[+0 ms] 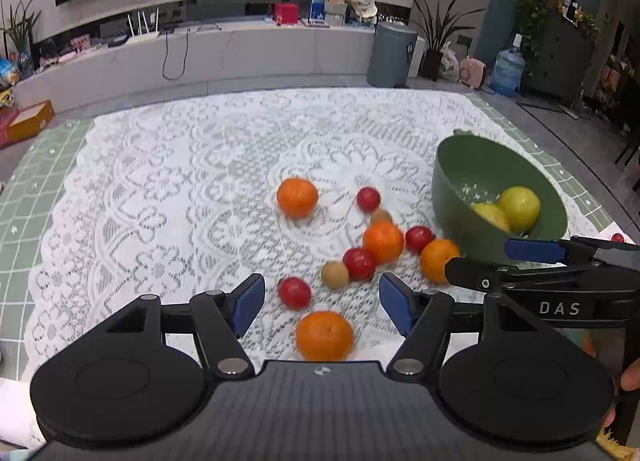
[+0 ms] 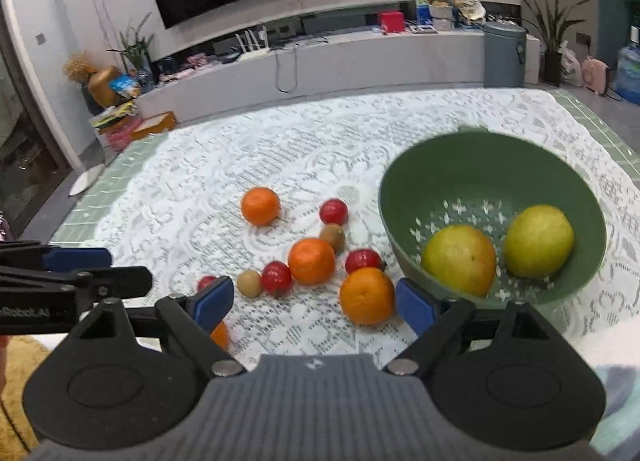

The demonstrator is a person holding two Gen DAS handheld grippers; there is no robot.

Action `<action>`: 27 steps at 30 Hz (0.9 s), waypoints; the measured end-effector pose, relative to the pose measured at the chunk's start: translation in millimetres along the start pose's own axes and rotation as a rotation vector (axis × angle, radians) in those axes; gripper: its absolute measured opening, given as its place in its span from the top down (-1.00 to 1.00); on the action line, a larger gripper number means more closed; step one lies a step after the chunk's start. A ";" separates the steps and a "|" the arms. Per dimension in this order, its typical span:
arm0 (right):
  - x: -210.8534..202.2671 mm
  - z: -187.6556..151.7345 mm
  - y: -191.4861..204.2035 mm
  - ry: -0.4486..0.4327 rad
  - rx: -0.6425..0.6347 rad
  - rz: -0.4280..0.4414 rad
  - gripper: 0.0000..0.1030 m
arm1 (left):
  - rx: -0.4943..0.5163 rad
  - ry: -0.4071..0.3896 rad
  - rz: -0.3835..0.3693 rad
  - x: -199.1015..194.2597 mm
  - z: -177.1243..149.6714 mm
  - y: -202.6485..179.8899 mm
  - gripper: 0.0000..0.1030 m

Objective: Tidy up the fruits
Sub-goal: 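Move the right gripper back to the fruit pile toward an orange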

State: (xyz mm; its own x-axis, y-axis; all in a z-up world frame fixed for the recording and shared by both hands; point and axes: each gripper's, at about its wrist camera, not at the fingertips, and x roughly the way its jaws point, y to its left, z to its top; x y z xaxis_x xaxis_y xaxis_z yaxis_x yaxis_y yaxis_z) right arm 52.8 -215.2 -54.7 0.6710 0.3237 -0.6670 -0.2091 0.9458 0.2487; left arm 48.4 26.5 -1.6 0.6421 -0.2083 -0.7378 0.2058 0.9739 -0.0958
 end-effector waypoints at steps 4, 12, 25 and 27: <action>13.2 -8.2 4.0 0.034 -0.017 -0.060 -0.62 | -0.012 0.051 -0.031 14.0 -9.1 7.6 -0.49; 31.0 -9.2 5.2 0.079 -0.028 -0.119 -0.39 | -0.044 0.114 -0.074 39.3 -24.4 13.2 -0.44; 59.5 -4.1 -9.1 0.137 0.123 -0.192 -0.31 | 0.000 0.140 -0.055 64.2 -35.7 4.8 -0.44; 63.2 -3.4 -10.5 0.144 0.137 -0.199 -0.29 | -0.002 0.152 -0.054 68.0 -36.5 5.0 -0.43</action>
State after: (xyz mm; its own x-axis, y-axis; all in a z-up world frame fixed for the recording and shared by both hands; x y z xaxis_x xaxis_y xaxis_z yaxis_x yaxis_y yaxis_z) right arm 95.0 -204.6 -101.9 0.5791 0.1417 -0.8029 0.0212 0.9818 0.1886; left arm 66.2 20.5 -76.7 0.5111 -0.2446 -0.8240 0.2358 0.9618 -0.1393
